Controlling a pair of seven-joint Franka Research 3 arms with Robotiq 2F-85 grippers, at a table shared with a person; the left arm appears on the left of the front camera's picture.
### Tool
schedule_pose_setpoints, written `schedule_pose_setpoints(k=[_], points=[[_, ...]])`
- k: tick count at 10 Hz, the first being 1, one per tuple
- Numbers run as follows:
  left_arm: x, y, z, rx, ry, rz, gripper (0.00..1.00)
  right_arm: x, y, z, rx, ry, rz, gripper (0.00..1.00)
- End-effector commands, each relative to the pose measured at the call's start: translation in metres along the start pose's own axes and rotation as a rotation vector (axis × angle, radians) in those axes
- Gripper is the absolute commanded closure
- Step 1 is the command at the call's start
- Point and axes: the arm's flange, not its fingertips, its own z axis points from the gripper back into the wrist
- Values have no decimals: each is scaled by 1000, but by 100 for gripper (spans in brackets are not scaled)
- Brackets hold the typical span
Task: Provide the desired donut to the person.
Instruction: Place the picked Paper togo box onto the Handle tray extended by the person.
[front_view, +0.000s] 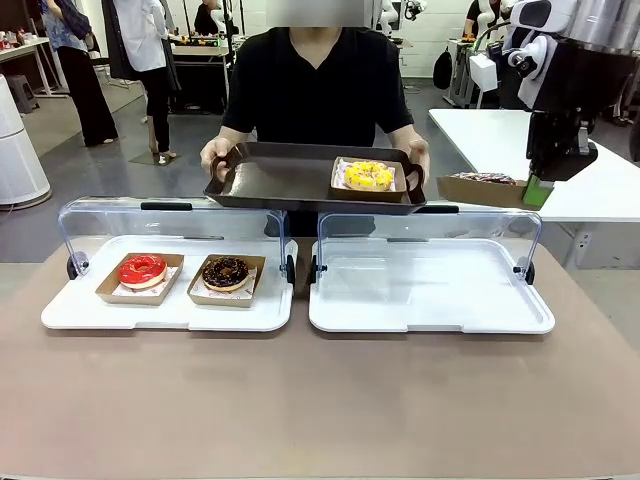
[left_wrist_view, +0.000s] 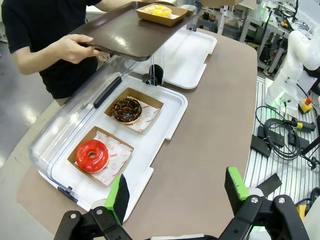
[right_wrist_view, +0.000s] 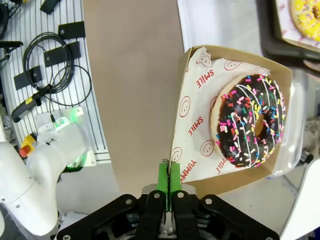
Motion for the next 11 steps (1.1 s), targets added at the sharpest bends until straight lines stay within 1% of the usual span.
schedule_pose_setpoints(k=[1, 10, 11], points=[[-1, 0, 1, -2, -21, -13, 0, -1, 4, -4, 4, 3, 1, 100], [-1, 0, 1, -2, -21, -13, 0, -1, 4, -4, 4, 3, 1, 100], [-1, 0, 1, -2, -21, -13, 0, 0, 0, 0, 0, 0, 0, 99]])
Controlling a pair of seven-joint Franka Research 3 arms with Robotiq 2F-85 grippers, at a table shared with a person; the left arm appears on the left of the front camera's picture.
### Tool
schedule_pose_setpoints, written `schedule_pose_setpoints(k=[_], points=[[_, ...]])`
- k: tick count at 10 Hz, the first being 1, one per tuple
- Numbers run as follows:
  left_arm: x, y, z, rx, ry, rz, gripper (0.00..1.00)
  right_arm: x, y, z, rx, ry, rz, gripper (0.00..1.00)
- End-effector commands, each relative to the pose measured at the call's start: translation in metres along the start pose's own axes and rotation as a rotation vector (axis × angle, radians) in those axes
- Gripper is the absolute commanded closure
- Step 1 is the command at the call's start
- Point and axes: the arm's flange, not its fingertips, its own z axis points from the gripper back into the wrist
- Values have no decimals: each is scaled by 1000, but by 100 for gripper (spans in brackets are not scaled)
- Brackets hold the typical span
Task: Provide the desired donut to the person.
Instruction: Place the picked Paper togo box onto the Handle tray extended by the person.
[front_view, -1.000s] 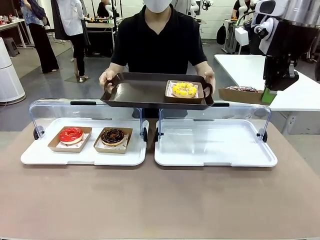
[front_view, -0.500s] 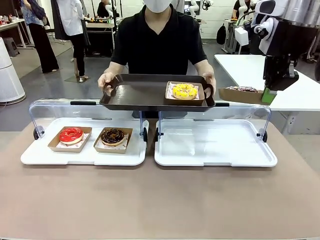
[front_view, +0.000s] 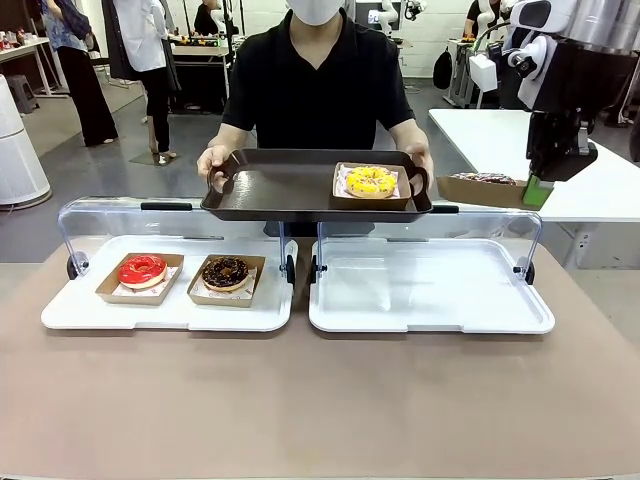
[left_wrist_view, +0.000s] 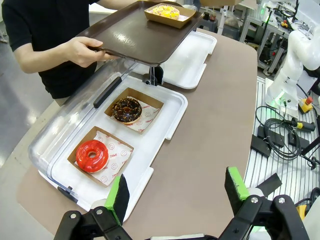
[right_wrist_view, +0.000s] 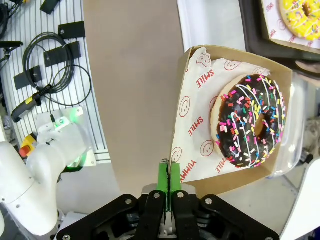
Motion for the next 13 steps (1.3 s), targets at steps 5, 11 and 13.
schedule_pose_setpoints(k=[5, 11, 13], points=[[-1, 0, 1, -2, -21, -13, 0, 126, 23, 69, -164, 43, 95, 99], [-1, 0, 1, -2, -21, -13, 0, 273, -28, 50, -206, 9, 119, 99], [-1, 0, 1, -2, -21, -13, 0, 293, -48, 18, -236, -48, 154, 99]])
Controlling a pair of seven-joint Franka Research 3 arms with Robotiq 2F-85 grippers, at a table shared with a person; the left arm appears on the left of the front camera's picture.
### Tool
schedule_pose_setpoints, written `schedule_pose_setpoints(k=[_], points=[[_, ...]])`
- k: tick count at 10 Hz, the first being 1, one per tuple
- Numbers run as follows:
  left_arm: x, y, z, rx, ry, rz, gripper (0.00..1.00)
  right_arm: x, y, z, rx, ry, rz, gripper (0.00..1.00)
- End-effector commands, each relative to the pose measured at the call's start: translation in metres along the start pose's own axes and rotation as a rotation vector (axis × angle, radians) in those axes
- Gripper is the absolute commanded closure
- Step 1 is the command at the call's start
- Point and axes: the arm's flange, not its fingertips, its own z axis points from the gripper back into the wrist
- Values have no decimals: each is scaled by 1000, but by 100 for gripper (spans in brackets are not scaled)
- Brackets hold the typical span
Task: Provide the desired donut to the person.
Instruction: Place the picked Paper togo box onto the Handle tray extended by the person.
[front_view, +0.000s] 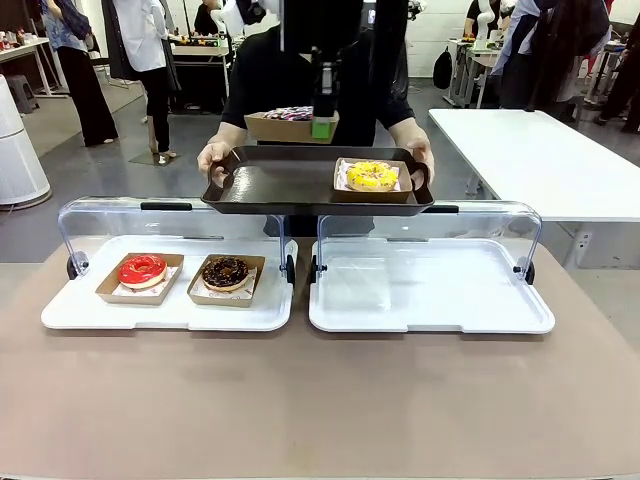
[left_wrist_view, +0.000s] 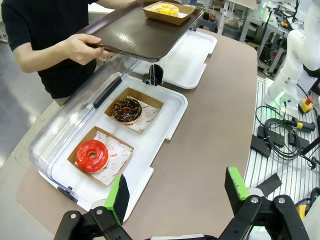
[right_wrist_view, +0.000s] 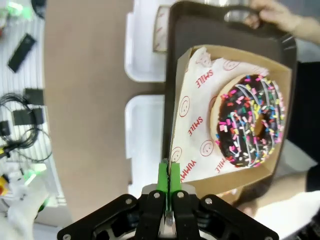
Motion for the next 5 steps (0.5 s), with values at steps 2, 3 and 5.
schedule_pose_setpoints(k=[2, 3, 5], points=[[-1, 0, 0, -3, -22, -12, 0, 17, -21, -40, -56, -31, -9, 99], [-1, 0, 0, -3, -22, -12, 0, 19, -27, -54, -45, -31, -13, 99], [-1, 0, 0, -3, -22, -12, 0, 22, -33, -80, -28, -15, -12, 99]])
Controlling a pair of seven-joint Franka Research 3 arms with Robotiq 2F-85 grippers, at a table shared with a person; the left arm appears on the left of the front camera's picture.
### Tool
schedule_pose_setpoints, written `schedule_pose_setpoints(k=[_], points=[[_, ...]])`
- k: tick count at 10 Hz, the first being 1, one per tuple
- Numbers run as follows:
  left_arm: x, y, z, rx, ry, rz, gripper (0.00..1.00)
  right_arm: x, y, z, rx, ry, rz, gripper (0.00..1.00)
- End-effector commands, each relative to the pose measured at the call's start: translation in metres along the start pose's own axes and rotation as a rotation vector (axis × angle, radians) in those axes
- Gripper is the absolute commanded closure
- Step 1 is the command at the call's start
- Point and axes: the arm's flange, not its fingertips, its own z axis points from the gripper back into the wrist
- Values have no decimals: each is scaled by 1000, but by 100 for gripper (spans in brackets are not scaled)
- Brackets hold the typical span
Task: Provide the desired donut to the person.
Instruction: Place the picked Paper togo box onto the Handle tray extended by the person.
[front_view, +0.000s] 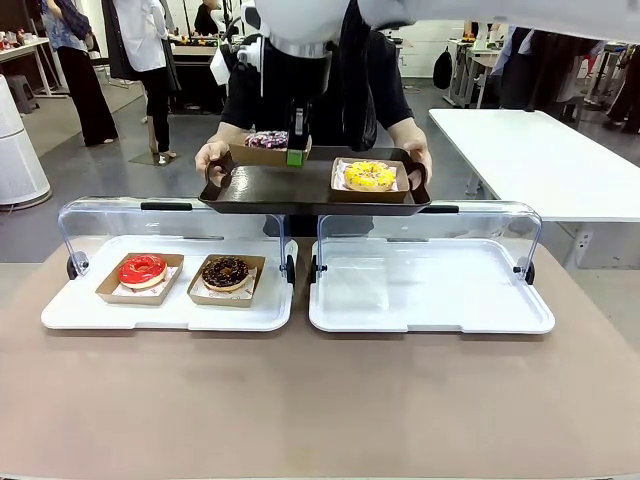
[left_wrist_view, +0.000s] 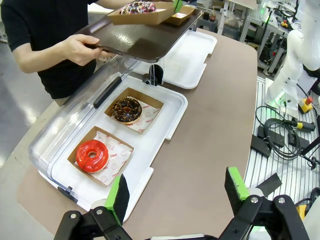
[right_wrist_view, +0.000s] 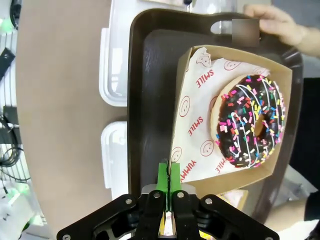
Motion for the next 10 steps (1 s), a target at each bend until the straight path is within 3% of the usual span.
schedule_pose_setpoints(k=[1, 7, 8, 9, 10], points=[[-1, 0, 0, -3, -22, -12, 0, 5, -4, -11, -28, 32, -17, 99], [-1, 0, 0, -3, -22, -12, 0, 12, -23, -57, -15, 66, -31, 99], [-1, 0, 0, -3, -22, -12, 0, 12, -24, -59, -8, 62, -36, 90], [-1, 0, 0, -3, -22, -12, 0, 13, -25, -60, -7, 63, -38, 47], [-1, 0, 0, -3, -22, -12, 0, 14, -26, -58, -7, 62, -39, 33]])
